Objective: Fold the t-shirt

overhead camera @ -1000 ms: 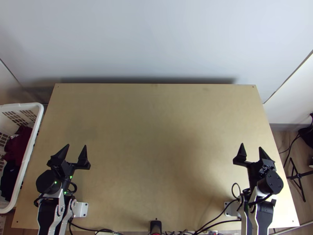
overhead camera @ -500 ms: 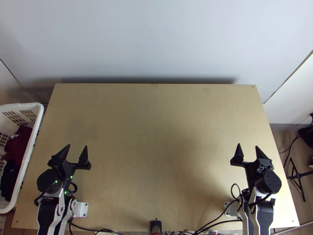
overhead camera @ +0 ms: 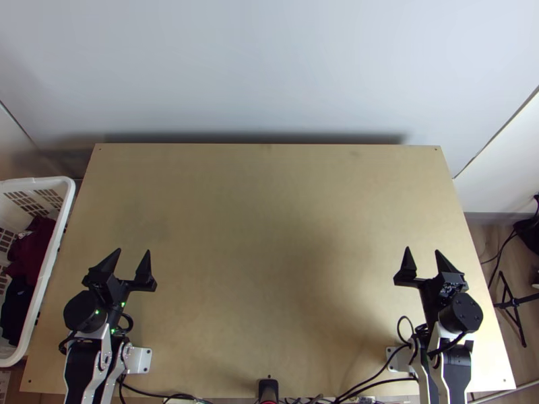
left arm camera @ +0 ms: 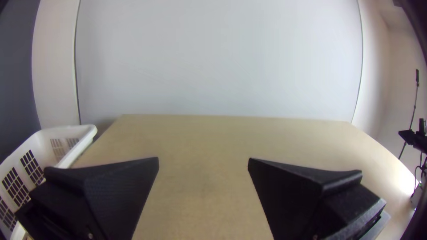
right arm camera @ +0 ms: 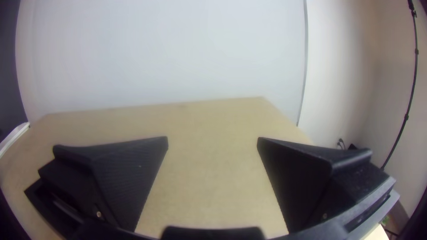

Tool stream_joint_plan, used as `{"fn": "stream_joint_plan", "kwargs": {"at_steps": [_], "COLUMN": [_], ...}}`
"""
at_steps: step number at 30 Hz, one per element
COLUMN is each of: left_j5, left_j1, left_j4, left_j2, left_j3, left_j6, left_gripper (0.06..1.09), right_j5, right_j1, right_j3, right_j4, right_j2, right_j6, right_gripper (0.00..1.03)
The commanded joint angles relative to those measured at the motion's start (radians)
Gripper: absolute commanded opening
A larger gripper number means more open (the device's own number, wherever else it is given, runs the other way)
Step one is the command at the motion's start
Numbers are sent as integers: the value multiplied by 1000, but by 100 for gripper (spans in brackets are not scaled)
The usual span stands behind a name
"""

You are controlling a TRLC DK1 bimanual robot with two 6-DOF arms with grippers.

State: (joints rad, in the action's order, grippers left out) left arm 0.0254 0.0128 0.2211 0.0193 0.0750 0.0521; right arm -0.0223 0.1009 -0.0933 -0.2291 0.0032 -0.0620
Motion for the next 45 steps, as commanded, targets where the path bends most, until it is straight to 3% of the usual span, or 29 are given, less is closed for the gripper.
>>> {"fn": "stream_joint_plan", "kwargs": {"at_steps": [1, 21, 29, 45], "left_j5": [1, 1, 8, 25], "left_j1": [-13, -20, -4, 27], "left_j4": [0, -42, -17, 38], "left_j2": [-16, -2, 146, 553], "left_j3": [0, 20, 131, 566], "left_j6": [3, -18, 66, 112], "left_gripper": [104, 103, 101, 102], "right_j5": [-1, 4, 18, 48], "right_j1": [-7, -38, -40, -92], "right_j3": [0, -51, -217, -620], "right_j4": [1, 65, 53, 66], "right_j2": [-3, 3, 193, 604], "right_j6": [14, 146, 206, 126], "right_gripper": [93, 93, 93, 93]}}
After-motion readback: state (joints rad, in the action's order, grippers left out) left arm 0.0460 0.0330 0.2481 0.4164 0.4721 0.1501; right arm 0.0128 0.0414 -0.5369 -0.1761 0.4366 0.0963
